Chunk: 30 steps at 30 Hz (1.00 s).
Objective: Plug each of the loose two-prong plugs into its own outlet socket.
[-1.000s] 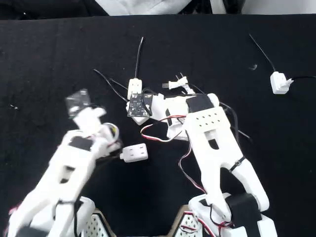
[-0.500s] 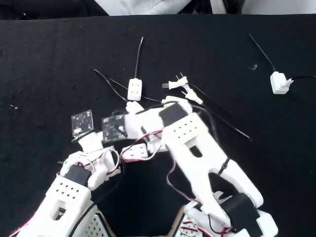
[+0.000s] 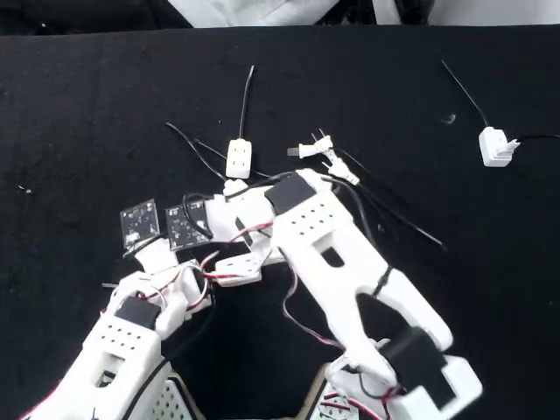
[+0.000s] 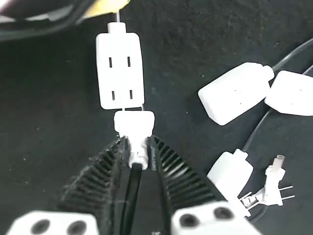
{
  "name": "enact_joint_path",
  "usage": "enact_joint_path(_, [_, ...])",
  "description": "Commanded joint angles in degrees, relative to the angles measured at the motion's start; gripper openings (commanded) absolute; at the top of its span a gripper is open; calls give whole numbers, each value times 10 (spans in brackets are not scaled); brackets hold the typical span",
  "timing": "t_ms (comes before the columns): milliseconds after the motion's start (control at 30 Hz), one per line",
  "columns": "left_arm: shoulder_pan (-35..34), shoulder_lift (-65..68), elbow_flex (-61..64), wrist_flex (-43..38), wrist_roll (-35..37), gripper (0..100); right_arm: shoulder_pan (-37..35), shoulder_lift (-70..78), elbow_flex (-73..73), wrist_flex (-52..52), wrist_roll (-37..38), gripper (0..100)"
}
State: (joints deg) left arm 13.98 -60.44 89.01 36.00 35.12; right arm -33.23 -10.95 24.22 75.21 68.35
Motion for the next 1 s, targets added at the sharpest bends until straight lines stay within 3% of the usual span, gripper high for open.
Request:
enact_joint_path(0, [-6, 73, -52, -4, 7, 29, -7, 15, -65, 34, 4, 11])
enact_joint_path(333, [-6, 252, -146, 3, 8, 29, -15, 26, -115, 79, 7, 11])
enact_joint_path(633, [-5, 254, -151, 13, 8, 29, -42, 32, -87, 77, 18, 11])
enact_joint_path(967, [-5, 254, -150, 15, 8, 30, -21, 89, -97, 69, 27, 11])
